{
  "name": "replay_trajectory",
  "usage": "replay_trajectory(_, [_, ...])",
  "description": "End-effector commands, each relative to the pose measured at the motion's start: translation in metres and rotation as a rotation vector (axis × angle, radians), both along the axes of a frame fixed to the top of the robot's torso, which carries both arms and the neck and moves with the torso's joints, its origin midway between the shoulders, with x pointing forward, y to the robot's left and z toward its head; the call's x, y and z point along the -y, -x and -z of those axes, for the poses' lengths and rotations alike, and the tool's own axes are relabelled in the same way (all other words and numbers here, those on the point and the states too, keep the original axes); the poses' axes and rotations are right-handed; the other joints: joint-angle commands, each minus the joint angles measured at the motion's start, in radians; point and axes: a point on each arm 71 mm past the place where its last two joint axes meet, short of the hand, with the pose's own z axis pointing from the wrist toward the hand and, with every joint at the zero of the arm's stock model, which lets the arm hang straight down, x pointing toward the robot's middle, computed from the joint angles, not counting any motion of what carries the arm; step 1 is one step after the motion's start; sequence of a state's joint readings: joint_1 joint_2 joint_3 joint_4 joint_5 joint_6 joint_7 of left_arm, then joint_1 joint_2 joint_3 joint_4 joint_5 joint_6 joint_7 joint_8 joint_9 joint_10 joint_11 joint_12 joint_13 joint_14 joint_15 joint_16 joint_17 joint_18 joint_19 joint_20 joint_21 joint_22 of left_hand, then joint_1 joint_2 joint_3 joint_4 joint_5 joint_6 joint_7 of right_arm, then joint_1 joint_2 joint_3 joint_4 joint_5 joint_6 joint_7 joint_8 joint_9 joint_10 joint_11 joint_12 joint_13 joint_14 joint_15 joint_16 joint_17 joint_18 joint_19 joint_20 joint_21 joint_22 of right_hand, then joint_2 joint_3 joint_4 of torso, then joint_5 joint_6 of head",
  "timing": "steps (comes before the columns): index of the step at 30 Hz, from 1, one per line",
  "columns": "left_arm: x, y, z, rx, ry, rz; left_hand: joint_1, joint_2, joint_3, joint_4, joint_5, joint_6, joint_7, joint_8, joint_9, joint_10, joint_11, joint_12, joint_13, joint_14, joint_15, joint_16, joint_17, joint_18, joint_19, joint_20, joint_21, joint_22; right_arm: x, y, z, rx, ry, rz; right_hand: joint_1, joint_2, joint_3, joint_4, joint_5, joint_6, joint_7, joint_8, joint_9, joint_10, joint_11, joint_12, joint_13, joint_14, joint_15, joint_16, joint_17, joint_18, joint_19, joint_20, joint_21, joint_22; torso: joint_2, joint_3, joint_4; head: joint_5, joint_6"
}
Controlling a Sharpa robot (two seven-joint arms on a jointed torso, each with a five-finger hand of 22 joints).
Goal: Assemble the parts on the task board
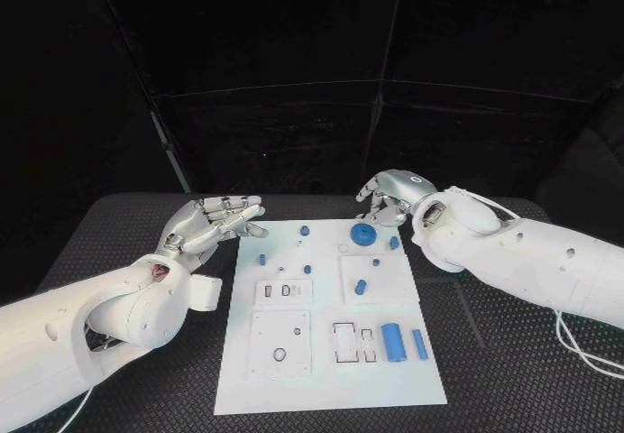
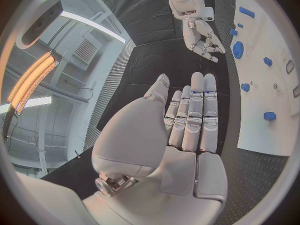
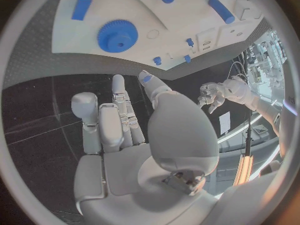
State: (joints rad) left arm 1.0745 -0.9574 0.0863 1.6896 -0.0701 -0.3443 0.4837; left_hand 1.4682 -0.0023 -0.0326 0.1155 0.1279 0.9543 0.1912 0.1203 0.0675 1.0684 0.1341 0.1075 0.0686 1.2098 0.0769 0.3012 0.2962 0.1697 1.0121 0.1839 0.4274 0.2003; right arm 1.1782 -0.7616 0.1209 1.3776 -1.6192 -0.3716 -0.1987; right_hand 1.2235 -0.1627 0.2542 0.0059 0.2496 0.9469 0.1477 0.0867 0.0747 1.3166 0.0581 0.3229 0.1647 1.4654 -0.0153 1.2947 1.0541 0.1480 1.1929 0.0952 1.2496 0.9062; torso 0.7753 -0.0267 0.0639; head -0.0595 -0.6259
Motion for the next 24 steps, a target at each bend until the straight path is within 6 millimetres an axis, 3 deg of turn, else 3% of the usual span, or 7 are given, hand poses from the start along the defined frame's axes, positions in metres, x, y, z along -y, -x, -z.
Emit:
replay_trajectory(1, [0.002, 0.000, -0.001, 0.006, 0.006, 0.021, 0.000, 0.003, 0.000, -0.006, -0.005, 0.001, 0.006, -0.005, -0.002, 0.001, 0.008, -0.005, -0.001, -0.009, 0.000, -0.007, 0.002, 0.010, -0.007, -0.002, 0.006, 0.001, 0.016, -0.001, 0.006, -0.155, -0.112, 0.083, 0.033, -0.005, -0.101, 0.055, 0.021, -0.025, -0.003, 0.004, -0.003, -0.001, -0.004, 0.072, 0.076, 0.031, -0.008, 0.019, 0.025, -0.023, 0.009, -0.009, 0.008, 0.012, -0.003, 0.0019, -0.0084, -0.001, 0.002])
replay_trajectory(2, [0.002, 0.000, -0.001, 0.005, 0.006, 0.022, 0.000, 0.003, 0.000, -0.006, -0.005, 0.001, 0.006, -0.005, -0.002, 0.001, 0.008, -0.005, -0.001, -0.009, 0.000, -0.007, 0.002, 0.010, -0.007, -0.002, 0.006, 0.001, 0.021, -0.002, 0.007, -0.173, -0.110, 0.096, 0.081, 0.010, -0.160, 0.106, 0.025, -0.031, -0.001, 0.016, 0.001, -0.047, -0.004, 0.116, 0.133, 0.030, -0.006, 0.026, 0.033, -0.025, 0.008, -0.004, 0.009, 0.013, -0.003, 0.0021, -0.0088, -0.001, 0.002])
replay_trajectory(3, [0.003, 0.000, -0.001, 0.005, 0.006, 0.023, 0.000, 0.003, 0.000, -0.006, -0.005, 0.001, 0.006, -0.005, -0.002, 0.001, 0.008, -0.005, -0.001, -0.009, 0.000, -0.007, 0.002, 0.010, -0.007, -0.002, 0.006, 0.001, 0.023, -0.002, 0.008, -0.181, -0.109, 0.102, 0.105, 0.013, -0.190, 0.134, 0.025, -0.040, 0.000, 0.019, 0.002, -0.061, -0.002, 0.145, 0.165, 0.030, -0.004, 0.032, 0.042, -0.025, 0.008, -0.003, 0.010, 0.014, -0.003, 0.0024, -0.0091, -0.001, 0.002])
replay_trajectory(7, [0.005, 0.000, -0.001, 0.003, 0.009, 0.029, 0.000, 0.003, 0.000, -0.006, -0.005, 0.001, 0.006, -0.005, -0.002, 0.001, 0.008, -0.005, -0.001, -0.009, 0.000, -0.007, 0.002, 0.010, -0.007, -0.002, 0.006, 0.001, 0.031, -0.005, 0.012, -0.230, -0.093, 0.128, 0.187, -0.006, -0.249, 0.262, 0.025, -0.083, 0.008, 0.035, -0.001, -0.105, 0.004, 0.278, 0.300, 0.038, -0.001, 0.069, 0.097, -0.027, 0.018, 0.001, 0.023, 0.034, -0.002, 0.0010, -0.0044, -0.008, 0.003])
replay_trajectory(8, [0.005, 0.000, -0.001, 0.002, 0.009, 0.030, 0.000, 0.003, 0.000, -0.006, -0.005, 0.001, 0.006, -0.005, -0.002, 0.001, 0.008, -0.005, -0.001, -0.009, 0.000, -0.007, 0.002, 0.010, -0.007, -0.002, 0.006, 0.001, 0.031, -0.005, 0.013, -0.240, -0.089, 0.130, 0.197, -0.011, -0.256, 0.279, 0.024, -0.088, 0.008, 0.038, -0.001, -0.106, 0.005, 0.299, 0.319, 0.040, 0.001, 0.077, 0.111, -0.027, 0.021, 0.000, 0.026, 0.041, -0.002, 0.0010, -0.0043, -0.009, 0.003])
replay_trajectory(13, [0.006, -0.001, 0.000, 0.002, 0.010, 0.033, 0.000, 0.003, 0.000, -0.006, -0.005, 0.001, 0.006, -0.005, -0.002, 0.001, 0.008, -0.005, -0.001, -0.009, 0.000, -0.007, 0.002, 0.010, -0.007, -0.002, 0.006, 0.001, 0.026, -0.009, 0.017, -0.271, -0.073, 0.123, 0.210, -0.008, -0.275, 0.288, 0.024, -0.104, 0.012, 0.062, -0.001, -0.141, 0.009, 0.393, 0.412, 0.049, 0.006, 0.116, 0.176, -0.031, 0.034, 0.003, 0.043, 0.067, -0.001, -0.0001, -0.0027, -0.010, -0.001])
replay_trajectory(24, [0.007, -0.002, 0.000, 0.000, 0.010, 0.033, 0.000, 0.003, 0.000, -0.006, -0.005, 0.001, 0.006, -0.005, -0.002, 0.001, 0.008, -0.005, -0.001, -0.009, 0.000, -0.007, 0.002, 0.010, -0.007, -0.002, 0.006, 0.001, 0.007, -0.012, 0.022, -0.288, -0.047, 0.065, 0.224, 0.011, -0.270, 0.283, 0.026, -0.091, 0.008, 0.100, 0.001, -0.078, 0.008, 0.652, 0.694, 0.063, 0.005, 0.169, 0.272, -0.036, 0.049, 0.005, 0.062, 0.099, -0.002, -0.0010, -0.0022, -0.008, -0.011])
